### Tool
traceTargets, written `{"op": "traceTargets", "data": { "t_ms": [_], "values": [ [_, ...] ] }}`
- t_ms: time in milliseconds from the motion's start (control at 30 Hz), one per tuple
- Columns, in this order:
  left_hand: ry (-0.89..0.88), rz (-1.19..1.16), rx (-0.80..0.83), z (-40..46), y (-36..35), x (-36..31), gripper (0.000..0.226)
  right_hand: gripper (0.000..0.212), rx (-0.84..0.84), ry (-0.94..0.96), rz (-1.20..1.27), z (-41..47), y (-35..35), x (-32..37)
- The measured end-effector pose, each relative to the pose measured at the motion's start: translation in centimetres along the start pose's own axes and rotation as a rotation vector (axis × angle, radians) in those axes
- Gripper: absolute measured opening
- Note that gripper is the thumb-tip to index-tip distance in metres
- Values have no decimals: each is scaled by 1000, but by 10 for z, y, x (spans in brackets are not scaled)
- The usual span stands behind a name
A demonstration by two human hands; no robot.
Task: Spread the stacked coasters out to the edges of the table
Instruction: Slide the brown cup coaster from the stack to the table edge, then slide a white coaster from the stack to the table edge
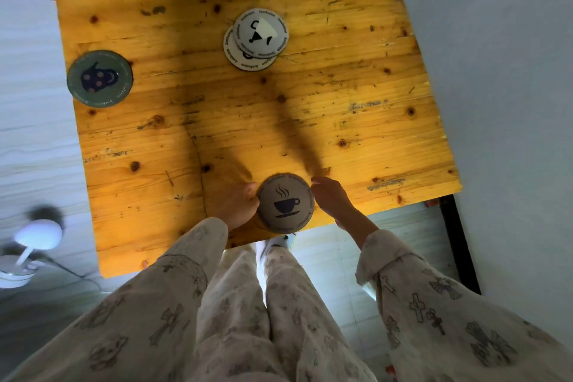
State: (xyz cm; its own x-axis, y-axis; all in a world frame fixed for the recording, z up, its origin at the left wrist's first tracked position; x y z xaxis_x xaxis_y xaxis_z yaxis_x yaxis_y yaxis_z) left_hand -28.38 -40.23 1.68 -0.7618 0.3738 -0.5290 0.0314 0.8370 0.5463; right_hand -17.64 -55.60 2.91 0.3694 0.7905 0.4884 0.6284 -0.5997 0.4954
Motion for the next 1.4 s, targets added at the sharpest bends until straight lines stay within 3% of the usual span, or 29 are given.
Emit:
{"op": "traceTargets", "data": {
  "t_ms": [200,367,633,833,1033,1167,1300,1400],
  "values": [
    [-50,94,-59,38,49,-10,49,38,-102,186,-128,18,17,55],
    [-115,206,-228,89,99,-29,72,39,-131,286,-219,55,17,111],
    [-134,437,-158,181,156,-26,119,44,-202,573,-513,124,3,208],
    [-146,478,-175,191,151,-15,122,50,-235,670,-691,161,-31,250],
    [-130,452,-170,191,148,-18,120,53,-502,731,-919,171,-47,257],
    [-136,446,-174,193,149,-18,121,44,-498,739,-973,170,-49,263],
    [-134,442,-163,192,149,-17,121,20,-503,870,-1117,145,-53,267],
    [-136,448,-155,193,149,-17,121,33,-542,915,-1147,133,-45,273]
  ]
}}
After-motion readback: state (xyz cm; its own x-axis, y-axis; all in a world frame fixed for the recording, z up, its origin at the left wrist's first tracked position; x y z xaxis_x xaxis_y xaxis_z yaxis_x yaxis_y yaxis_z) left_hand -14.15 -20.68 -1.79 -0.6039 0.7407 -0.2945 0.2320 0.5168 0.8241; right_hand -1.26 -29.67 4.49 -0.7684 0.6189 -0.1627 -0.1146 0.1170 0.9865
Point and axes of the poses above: each hand's wrist, its own z-axis towards the middle knuckle, its own y-axis out of the back of the hand, x = y × z, the point moved 5 cm from there along z, towards the middle knuckle, and after that the axes turned 10 degrees about -x, right-handed, at the moved point
